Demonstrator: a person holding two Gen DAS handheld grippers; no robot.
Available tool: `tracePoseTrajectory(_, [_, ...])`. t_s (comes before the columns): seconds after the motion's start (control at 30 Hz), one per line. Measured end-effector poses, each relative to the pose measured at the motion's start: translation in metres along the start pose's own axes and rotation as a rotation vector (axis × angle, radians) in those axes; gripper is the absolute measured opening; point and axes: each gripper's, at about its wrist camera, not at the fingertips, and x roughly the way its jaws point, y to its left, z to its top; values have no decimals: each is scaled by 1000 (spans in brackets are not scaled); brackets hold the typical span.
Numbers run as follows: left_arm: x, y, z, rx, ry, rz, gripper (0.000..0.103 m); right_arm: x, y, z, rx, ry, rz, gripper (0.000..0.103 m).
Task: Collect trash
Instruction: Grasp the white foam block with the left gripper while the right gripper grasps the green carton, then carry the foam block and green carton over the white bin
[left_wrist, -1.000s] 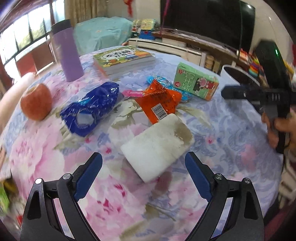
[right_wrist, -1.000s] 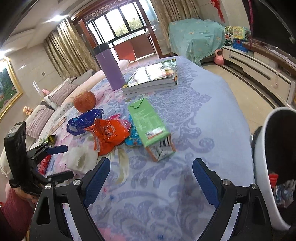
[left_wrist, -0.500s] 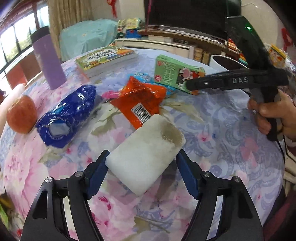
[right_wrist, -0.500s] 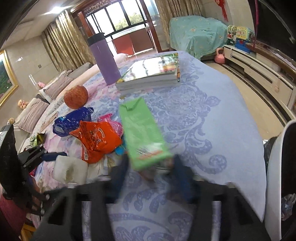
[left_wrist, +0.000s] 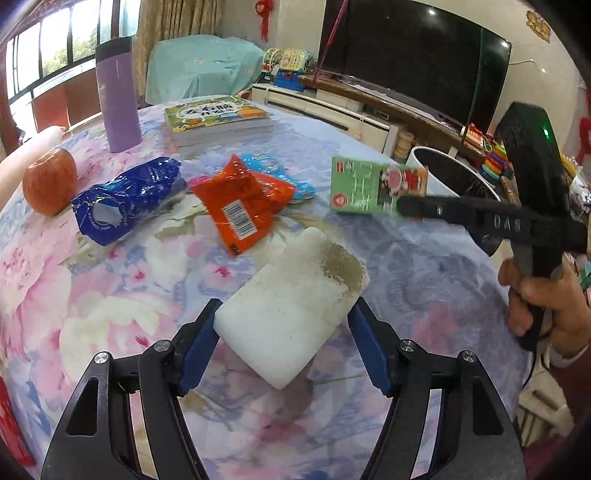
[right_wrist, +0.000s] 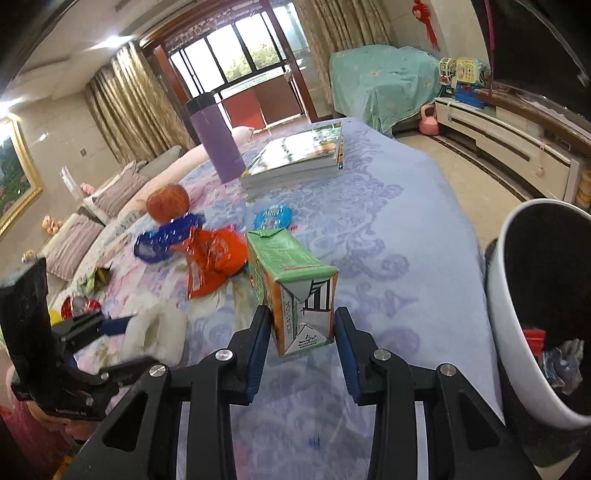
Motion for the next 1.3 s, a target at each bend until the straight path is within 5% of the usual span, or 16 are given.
tracePoseTrajectory(0.1, [2,-1,0,-30,3,-6,70,3,5,-4,-19,36,18,39])
tracePoseTrajectory(0.23, [-1,-3,-3,-39,-2,7,70,6,10,0,-51,29,4,65])
tracePoseTrajectory(0.37, [-3,0,-7,-60,1,17,70,17,12,5,-65,44,0,66])
tracePoseTrajectory(0.47, [-5,0,-9,-74,-1,21,70,26,11,2,-59,78,13,52])
tracePoseTrajectory(0.5, [-5,-1,-10,-76,-2,21,70,26,11,0,-54,81,16,34])
tracePoseTrajectory(1.3, [11,-110,36,51,-53,-116,70,-104,-89,-36,195,-141,-103,33])
